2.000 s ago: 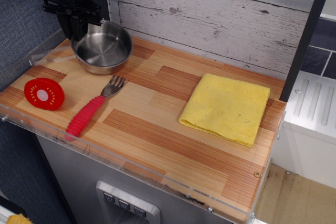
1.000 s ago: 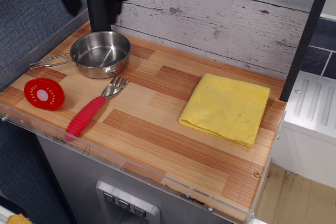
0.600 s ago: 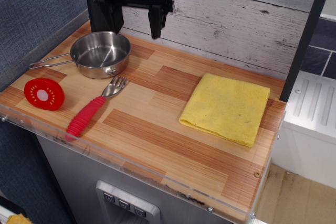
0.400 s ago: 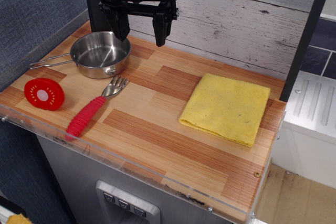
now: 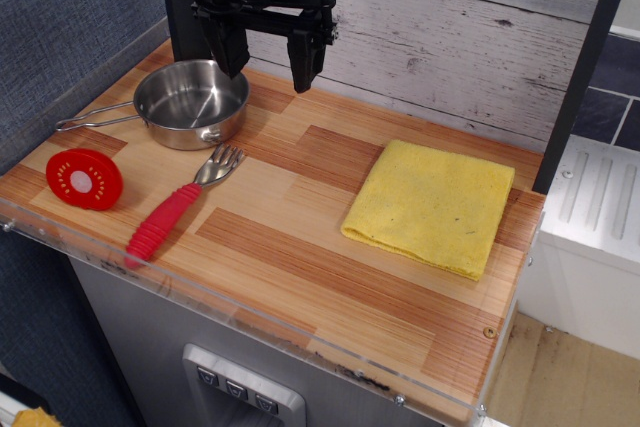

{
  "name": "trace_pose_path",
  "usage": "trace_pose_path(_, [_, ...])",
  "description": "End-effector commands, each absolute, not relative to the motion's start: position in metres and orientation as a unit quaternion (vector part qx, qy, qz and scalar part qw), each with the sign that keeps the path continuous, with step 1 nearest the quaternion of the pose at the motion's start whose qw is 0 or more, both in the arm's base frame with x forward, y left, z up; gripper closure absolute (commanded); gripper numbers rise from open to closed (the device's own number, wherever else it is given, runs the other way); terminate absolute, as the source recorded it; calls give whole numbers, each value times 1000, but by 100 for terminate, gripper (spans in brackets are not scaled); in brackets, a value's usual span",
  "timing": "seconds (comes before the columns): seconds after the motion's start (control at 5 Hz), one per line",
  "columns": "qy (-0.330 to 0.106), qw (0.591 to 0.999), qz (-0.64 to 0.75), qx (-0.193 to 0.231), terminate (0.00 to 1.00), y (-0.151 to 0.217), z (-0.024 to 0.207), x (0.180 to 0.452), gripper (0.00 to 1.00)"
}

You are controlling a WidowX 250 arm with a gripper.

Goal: Move pot to upper left corner of counter.

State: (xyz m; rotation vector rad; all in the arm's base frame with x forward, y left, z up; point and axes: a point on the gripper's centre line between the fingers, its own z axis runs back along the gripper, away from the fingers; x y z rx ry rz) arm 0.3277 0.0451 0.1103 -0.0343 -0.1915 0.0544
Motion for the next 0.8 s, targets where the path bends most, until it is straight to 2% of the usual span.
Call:
trace_pose_path(0.0, [-104, 994, 29, -15, 0, 47, 121, 318, 0])
trace_pose_path(0.4, [-104, 994, 29, -15, 0, 47, 121, 318, 0])
trace_pose_path(0.6, [-104, 994, 29, -15, 100, 47, 121, 318, 0])
